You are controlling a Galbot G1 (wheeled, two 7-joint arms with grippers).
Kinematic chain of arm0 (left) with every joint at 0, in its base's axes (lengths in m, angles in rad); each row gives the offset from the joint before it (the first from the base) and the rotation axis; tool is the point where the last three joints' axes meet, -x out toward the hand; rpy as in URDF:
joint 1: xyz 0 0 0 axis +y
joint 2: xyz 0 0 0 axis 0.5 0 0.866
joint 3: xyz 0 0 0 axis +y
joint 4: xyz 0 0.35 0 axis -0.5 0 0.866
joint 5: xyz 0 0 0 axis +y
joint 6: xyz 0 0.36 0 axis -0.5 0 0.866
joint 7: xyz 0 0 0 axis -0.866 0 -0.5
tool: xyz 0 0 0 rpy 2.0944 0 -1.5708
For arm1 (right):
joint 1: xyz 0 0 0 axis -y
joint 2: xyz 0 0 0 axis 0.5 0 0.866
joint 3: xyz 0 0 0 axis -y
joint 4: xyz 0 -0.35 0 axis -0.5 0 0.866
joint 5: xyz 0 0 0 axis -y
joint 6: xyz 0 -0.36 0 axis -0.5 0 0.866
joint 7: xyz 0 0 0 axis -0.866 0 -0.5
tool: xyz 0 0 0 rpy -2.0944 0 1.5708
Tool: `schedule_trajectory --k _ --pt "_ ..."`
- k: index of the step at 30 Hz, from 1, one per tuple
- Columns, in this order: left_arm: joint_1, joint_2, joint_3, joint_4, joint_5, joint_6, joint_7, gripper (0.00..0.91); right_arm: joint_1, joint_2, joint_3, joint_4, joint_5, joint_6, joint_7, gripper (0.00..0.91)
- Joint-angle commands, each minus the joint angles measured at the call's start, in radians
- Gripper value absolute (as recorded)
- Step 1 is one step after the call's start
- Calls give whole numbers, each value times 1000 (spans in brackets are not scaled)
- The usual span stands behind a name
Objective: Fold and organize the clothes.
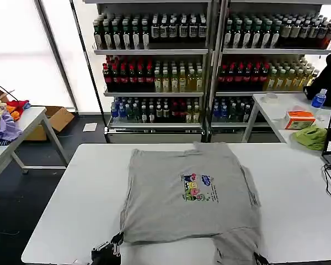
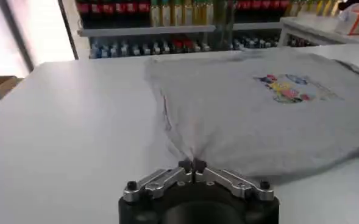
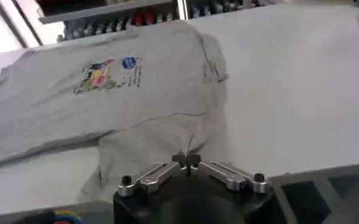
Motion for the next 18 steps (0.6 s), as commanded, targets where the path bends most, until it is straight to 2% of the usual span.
schedule_trajectory --k 1,4,11,18 --pt "28 53 -32 -64 -12 24 3 10 -18 -4 -5 64 78 72 9 0" --pt "-84 71 -33 -30 -50 25 3 10 86 -2 -5 53 71 108 26 0" --pt "-272 154 -34 65 -189 26 5 10 355 -18 -4 -27 96 94 68 0" --pt "-422 208 -15 184 -345 25 1 10 510 -43 -16 -128 134 103 109 0"
